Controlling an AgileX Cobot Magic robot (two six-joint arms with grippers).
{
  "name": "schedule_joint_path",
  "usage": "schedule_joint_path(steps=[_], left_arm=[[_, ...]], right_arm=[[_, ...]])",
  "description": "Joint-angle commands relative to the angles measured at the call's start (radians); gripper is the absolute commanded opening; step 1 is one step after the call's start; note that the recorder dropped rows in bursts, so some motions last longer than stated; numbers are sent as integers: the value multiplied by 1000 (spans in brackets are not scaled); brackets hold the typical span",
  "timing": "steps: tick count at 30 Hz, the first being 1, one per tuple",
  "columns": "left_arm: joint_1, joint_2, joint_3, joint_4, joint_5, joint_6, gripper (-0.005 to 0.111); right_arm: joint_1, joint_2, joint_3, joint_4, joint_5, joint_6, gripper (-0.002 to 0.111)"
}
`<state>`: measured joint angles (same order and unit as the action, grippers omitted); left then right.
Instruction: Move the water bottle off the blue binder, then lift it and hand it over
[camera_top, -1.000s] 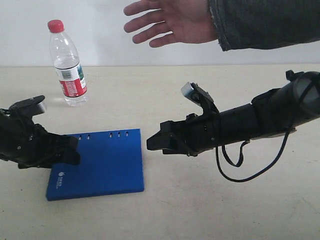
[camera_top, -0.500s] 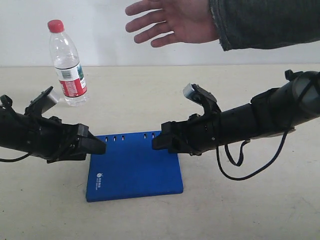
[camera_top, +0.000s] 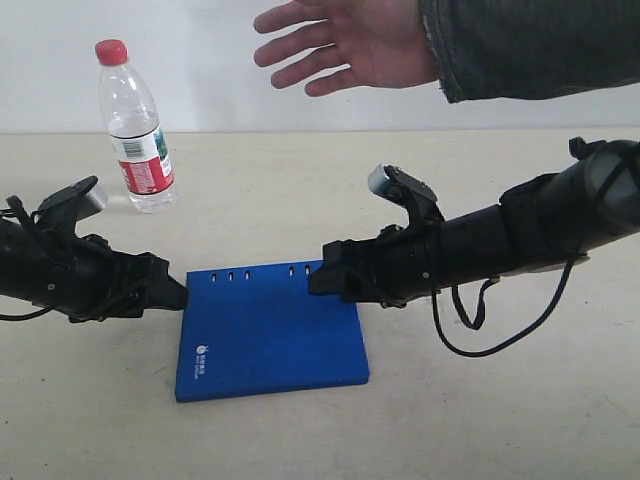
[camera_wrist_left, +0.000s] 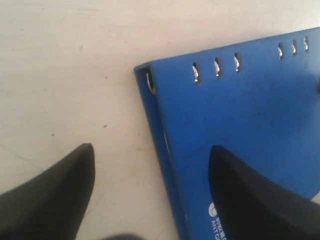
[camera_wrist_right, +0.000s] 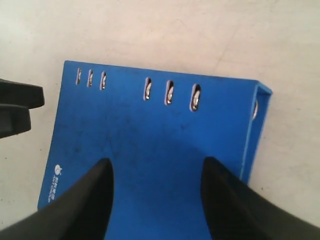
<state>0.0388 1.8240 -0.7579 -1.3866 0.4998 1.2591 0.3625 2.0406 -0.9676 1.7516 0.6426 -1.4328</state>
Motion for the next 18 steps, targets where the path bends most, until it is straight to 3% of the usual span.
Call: schedule_joint_path(steps=[1, 5, 12, 18], left_arm=[[3, -1, -4, 4, -3, -6, 62], [3, -1, -4, 4, -3, -6, 62], [3, -1, -4, -18, -3, -6, 62], [3, -1, -4, -20, -3, -6, 62]], right_arm=[[-57, -21, -1, -7, -18, 40, 50], [-108, -90, -1, -12, 34, 38, 50], [-108, -90, 1, -403, 11, 303, 50], [-100, -29, 1, -421, 38, 299, 50]])
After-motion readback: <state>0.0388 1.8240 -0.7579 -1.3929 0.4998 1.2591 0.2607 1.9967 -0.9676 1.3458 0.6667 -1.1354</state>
